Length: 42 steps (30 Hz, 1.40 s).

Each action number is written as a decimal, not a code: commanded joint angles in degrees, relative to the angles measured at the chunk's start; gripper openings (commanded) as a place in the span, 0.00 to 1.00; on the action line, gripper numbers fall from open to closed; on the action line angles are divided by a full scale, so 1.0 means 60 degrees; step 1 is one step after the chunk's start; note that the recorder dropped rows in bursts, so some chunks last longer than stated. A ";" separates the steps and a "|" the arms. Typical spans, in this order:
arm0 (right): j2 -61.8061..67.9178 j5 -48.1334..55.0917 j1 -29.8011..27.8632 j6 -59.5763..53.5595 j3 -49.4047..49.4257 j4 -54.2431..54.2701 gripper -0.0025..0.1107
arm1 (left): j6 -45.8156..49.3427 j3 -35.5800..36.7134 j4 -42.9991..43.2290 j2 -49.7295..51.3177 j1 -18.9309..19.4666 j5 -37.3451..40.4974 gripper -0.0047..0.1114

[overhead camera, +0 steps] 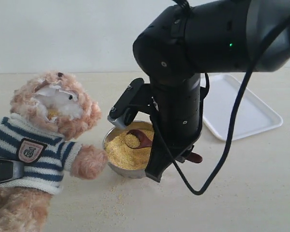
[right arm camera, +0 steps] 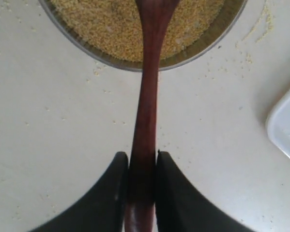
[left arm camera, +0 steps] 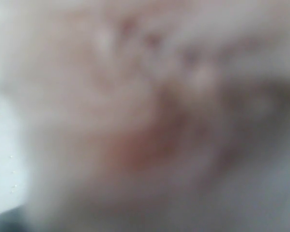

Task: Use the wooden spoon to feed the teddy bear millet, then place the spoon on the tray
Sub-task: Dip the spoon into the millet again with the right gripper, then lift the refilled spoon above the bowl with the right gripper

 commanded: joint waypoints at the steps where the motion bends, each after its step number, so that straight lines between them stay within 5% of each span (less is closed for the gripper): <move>1: -0.0259 0.0147 -0.0402 -0.0643 -0.0055 0.1212 0.03 | 0.0034 0.0021 -0.0185 -0.0073 0.0005 0.0146 0.08; 16: -0.1215 0.0662 -0.1717 -0.2342 0.0037 0.4360 0.03 | 0.0034 0.0021 -0.0185 -0.0073 0.0005 0.0146 0.08; 30: -0.2574 -0.0279 -0.3017 -0.3168 0.1857 0.5073 0.03 | 0.0034 0.0021 -0.0185 -0.0073 0.0005 0.0146 0.08; 42: -0.2699 -0.0105 -0.3067 -0.3905 0.1857 0.6149 0.03 | 0.0034 0.0021 -0.0185 -0.0073 0.0005 0.0146 0.08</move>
